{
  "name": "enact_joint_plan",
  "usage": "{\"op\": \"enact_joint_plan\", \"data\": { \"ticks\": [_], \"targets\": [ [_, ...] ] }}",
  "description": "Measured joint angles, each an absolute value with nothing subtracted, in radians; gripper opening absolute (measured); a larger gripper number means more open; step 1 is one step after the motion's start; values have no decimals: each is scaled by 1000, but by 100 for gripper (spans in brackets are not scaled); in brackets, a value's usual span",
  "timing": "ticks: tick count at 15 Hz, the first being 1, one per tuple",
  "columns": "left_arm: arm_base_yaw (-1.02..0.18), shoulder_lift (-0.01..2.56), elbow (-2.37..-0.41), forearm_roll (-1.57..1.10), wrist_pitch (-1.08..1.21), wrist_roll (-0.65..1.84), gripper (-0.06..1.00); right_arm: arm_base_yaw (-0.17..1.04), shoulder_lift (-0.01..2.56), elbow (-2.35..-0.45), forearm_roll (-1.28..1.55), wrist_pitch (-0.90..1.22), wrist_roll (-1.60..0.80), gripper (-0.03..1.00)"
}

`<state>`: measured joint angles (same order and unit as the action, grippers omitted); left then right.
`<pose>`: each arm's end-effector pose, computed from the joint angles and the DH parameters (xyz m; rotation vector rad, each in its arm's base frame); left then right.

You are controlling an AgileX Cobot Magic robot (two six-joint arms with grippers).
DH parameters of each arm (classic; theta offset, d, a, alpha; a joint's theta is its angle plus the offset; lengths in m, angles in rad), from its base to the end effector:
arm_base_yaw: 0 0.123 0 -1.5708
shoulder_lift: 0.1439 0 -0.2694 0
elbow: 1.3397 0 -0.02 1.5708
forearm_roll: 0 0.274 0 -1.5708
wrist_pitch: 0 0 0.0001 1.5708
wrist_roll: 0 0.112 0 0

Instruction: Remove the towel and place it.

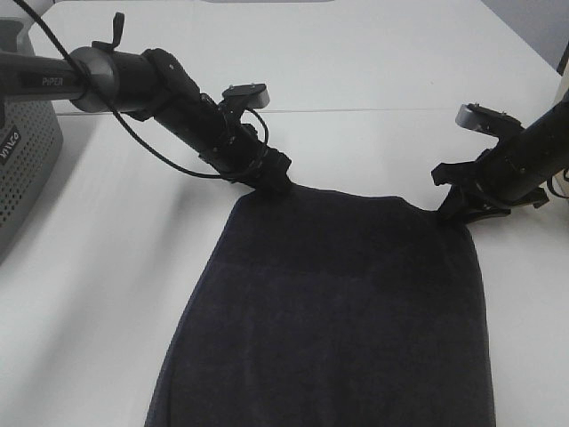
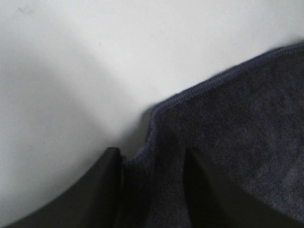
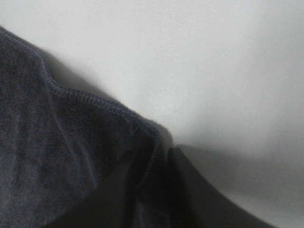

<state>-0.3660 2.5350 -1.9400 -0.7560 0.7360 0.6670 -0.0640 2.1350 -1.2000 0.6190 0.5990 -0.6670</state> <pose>0.4821 -0.2401 0.0393 0.7106 2.5556 -0.7381 0.3956 0.0114 0.0320 -0.1539 2.8581 0.4482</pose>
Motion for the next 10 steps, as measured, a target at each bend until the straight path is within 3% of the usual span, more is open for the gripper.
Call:
{"op": "enact_joint_plan", "data": {
  "ticks": [3,10],
  "targets": [
    [-366,2543,-1939,-756,742,661,4,-64,2140,-1199,630,596,-667,1],
    [-370,2522,-1937,-609,674,609,1,-62,2140,-1196,638,499,-667,1]
  ]
}}
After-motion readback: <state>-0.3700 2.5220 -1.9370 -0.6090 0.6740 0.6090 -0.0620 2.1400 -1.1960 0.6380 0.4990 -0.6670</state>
